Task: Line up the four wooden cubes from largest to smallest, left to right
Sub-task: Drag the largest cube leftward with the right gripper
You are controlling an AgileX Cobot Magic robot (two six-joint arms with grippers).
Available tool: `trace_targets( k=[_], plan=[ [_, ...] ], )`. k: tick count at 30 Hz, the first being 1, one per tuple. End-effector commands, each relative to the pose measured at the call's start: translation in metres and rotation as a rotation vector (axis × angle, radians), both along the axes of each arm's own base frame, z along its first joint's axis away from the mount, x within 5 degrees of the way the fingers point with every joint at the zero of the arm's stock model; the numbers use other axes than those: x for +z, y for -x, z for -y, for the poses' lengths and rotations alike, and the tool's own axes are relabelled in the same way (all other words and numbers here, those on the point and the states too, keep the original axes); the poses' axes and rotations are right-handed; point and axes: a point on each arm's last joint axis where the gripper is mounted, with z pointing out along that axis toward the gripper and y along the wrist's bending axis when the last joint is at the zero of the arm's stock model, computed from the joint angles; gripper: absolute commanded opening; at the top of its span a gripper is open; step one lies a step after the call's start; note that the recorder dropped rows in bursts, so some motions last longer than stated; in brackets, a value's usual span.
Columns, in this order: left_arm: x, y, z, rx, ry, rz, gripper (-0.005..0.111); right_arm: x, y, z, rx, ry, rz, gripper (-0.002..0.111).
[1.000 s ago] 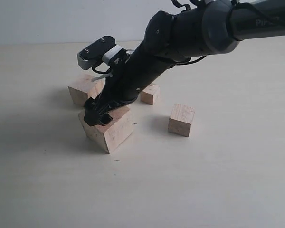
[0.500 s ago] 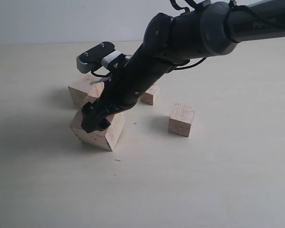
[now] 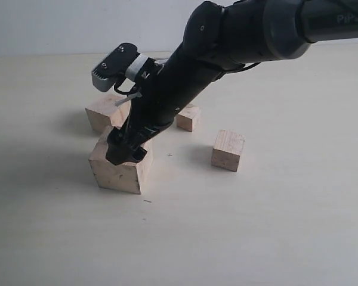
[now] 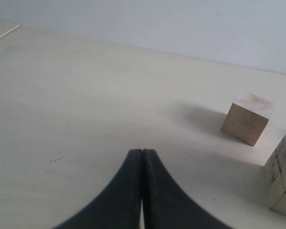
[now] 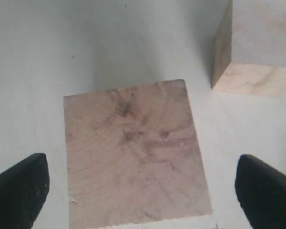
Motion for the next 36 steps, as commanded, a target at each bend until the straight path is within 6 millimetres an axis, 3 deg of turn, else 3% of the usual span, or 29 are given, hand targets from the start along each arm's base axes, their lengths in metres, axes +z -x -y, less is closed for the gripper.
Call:
trace_targets(
  k=[1,7,11,16,24,26,29,34,36],
  plan=[
    [0.001,0.0,0.0,-0.004,0.002,0.009,0.0,0.004,0.005,-0.003,0.072,-0.046,-0.006,0.105],
    [0.001,0.0,0.0,-0.004,0.002,0.009,0.0,0.001,0.004,-0.003,0.091,-0.038,0.009,0.105],
    [0.001,0.0,0.0,-0.004,0.002,0.009,0.0,-0.024,0.002,-0.005,0.089,0.003,-0.029,0.105],
    [0.001,0.0,0.0,-0.004,0.002,0.009,0.0,-0.04,0.001,-0.006,0.086,0.029,-0.049,0.105],
    [0.001,0.0,0.0,-0.004,0.002,0.009,0.0,-0.042,0.0,-0.006,0.079,0.033,-0.041,0.1],
    [0.001,0.0,0.0,-0.004,0.002,0.009,0.0,-0.042,0.0,-0.006,0.079,0.033,-0.041,0.09],
    [0.001,0.0,0.0,-0.004,0.002,0.009,0.0,-0.042,0.0,-0.006,0.082,0.035,-0.045,0.065],
    [0.001,0.0,0.0,-0.004,0.002,0.009,0.0,-0.042,0.002,-0.005,0.094,0.04,-0.066,0.01],
    [0.001,0.0,0.0,-0.004,0.002,0.009,0.0,-0.042,0.003,-0.005,0.098,0.041,-0.076,0.0]
  ],
)
